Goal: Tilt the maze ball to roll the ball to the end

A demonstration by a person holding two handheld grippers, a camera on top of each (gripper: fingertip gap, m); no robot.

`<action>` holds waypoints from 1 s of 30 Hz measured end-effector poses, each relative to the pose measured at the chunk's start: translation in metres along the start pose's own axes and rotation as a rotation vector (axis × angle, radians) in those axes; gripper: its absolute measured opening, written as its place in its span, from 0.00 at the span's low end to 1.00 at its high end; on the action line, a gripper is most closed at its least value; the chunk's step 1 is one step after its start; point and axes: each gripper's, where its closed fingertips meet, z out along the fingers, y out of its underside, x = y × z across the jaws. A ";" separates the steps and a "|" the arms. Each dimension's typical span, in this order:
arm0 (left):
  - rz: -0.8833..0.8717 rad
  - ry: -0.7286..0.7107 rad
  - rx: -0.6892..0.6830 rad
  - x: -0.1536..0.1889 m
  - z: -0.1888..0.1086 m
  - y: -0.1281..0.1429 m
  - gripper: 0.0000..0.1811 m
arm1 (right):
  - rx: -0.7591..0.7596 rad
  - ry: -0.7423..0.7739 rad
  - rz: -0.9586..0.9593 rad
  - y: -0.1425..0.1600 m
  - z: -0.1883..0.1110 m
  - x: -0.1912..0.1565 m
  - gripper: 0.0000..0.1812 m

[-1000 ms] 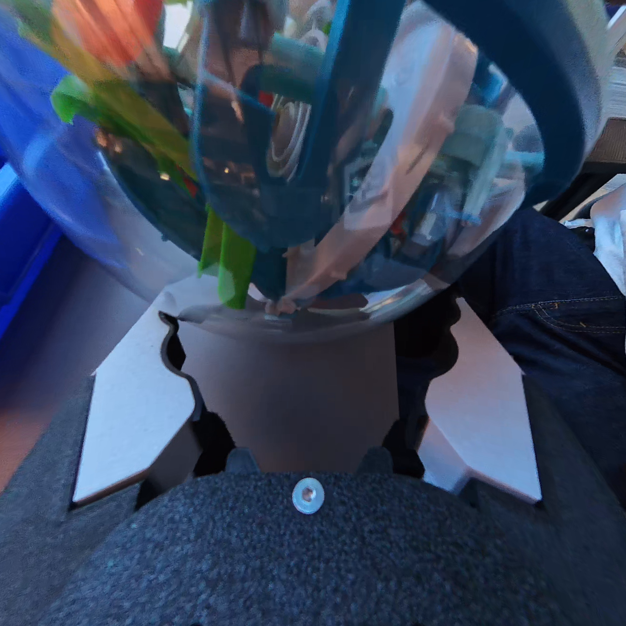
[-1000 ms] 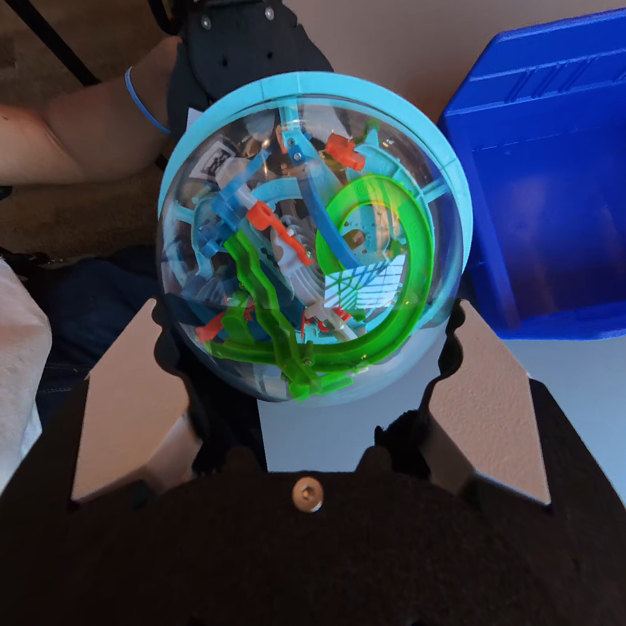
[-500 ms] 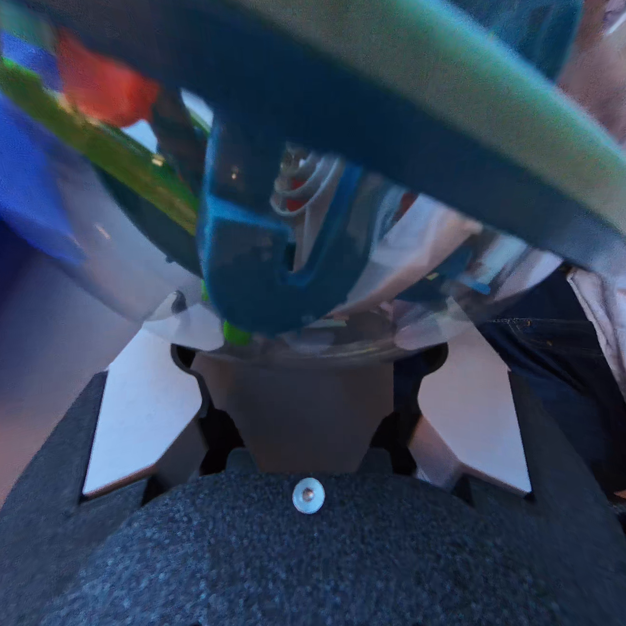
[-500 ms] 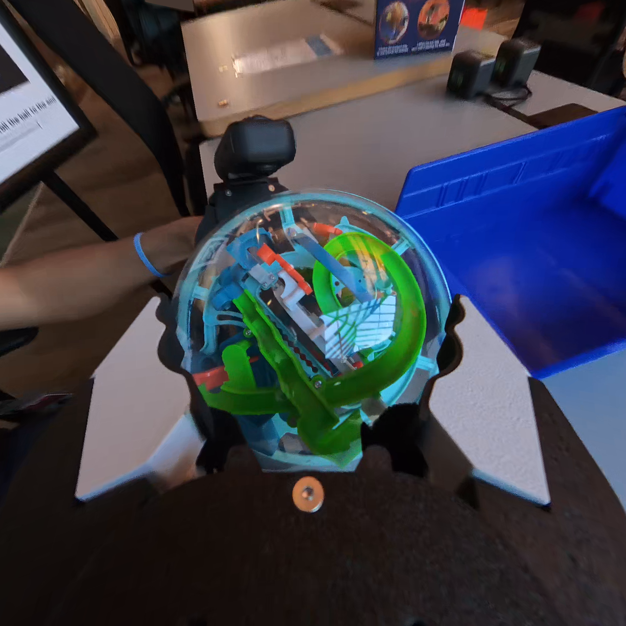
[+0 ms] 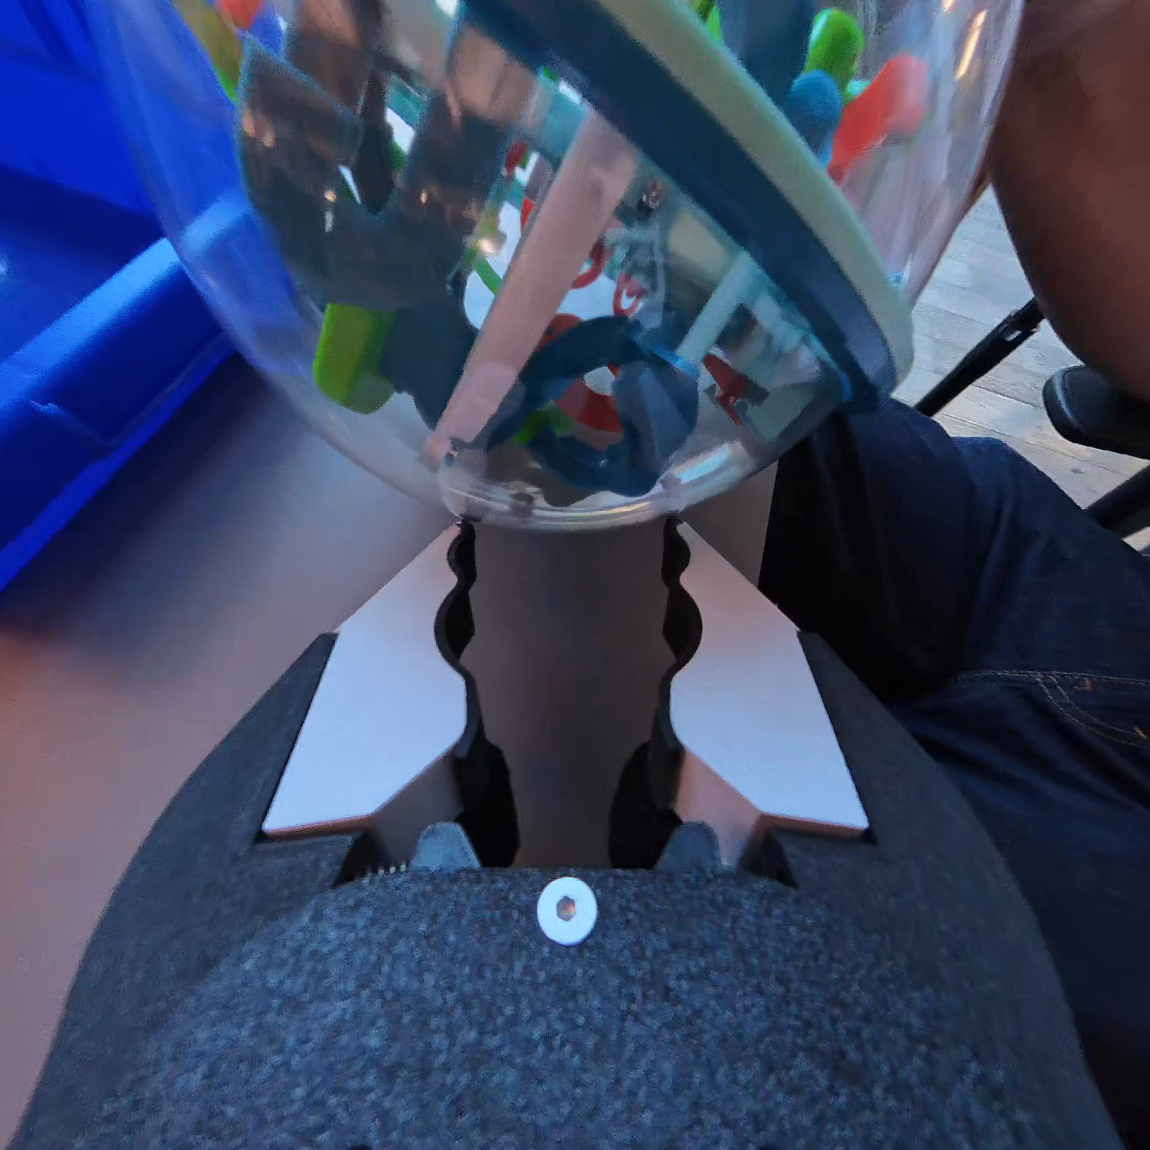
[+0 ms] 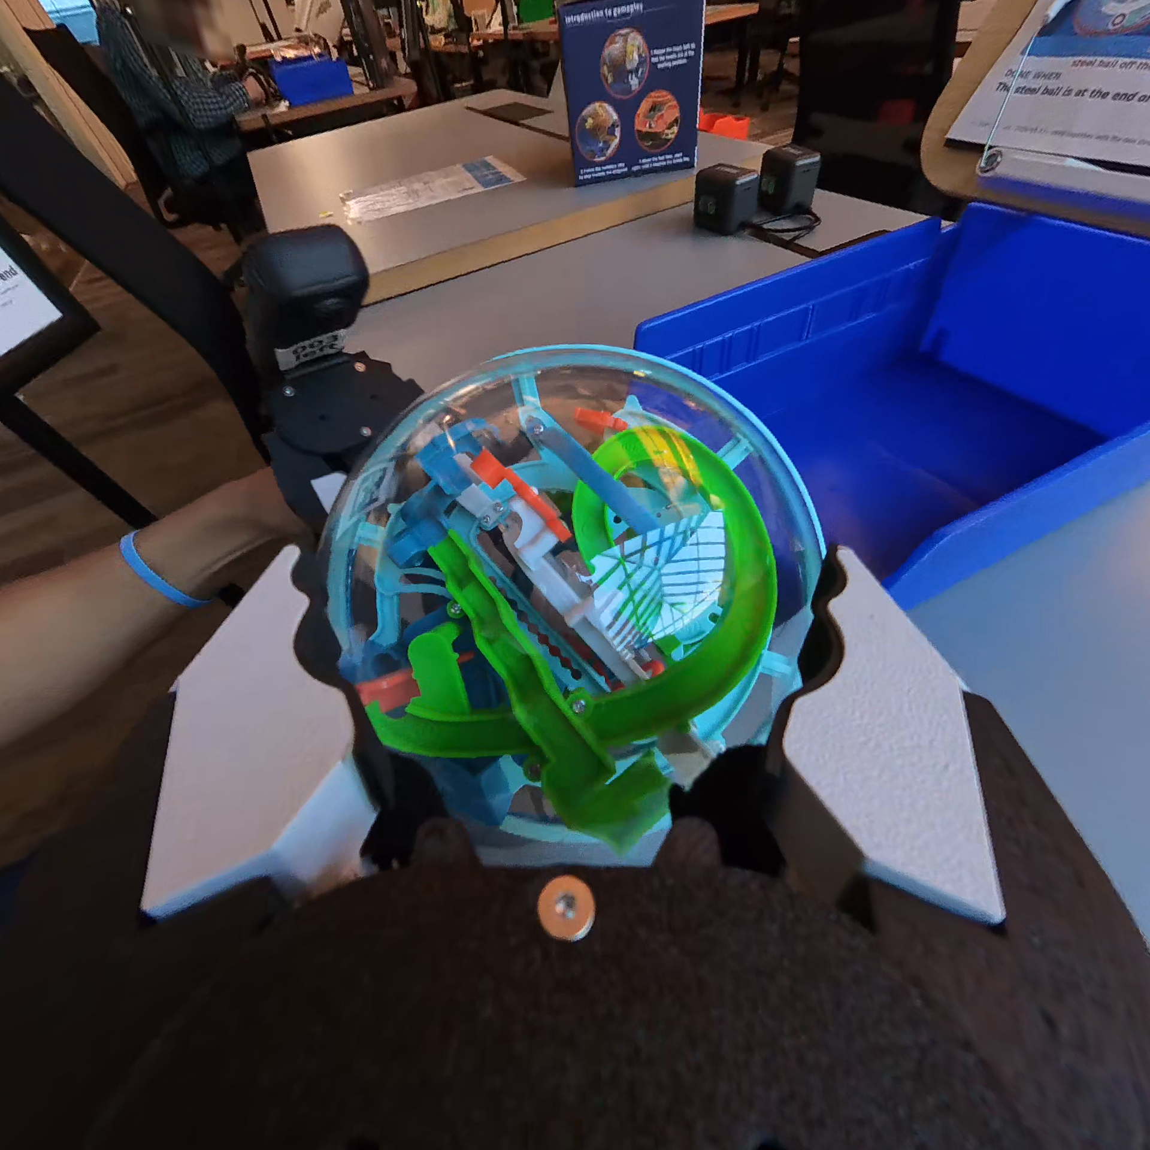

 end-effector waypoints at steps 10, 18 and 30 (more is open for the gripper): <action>-0.040 -0.058 -0.031 -0.010 0.000 0.006 0.33 | 0.152 0.034 0.122 -0.030 -0.037 0.007 0.28; -0.115 -0.054 0.109 -0.017 -0.015 -0.011 0.32 | 0.222 -0.011 0.084 -0.060 -0.100 -0.006 0.00; -0.134 -0.099 0.075 -0.025 -0.013 -0.005 0.10 | -0.245 0.077 -0.145 -0.001 -0.062 -0.030 0.00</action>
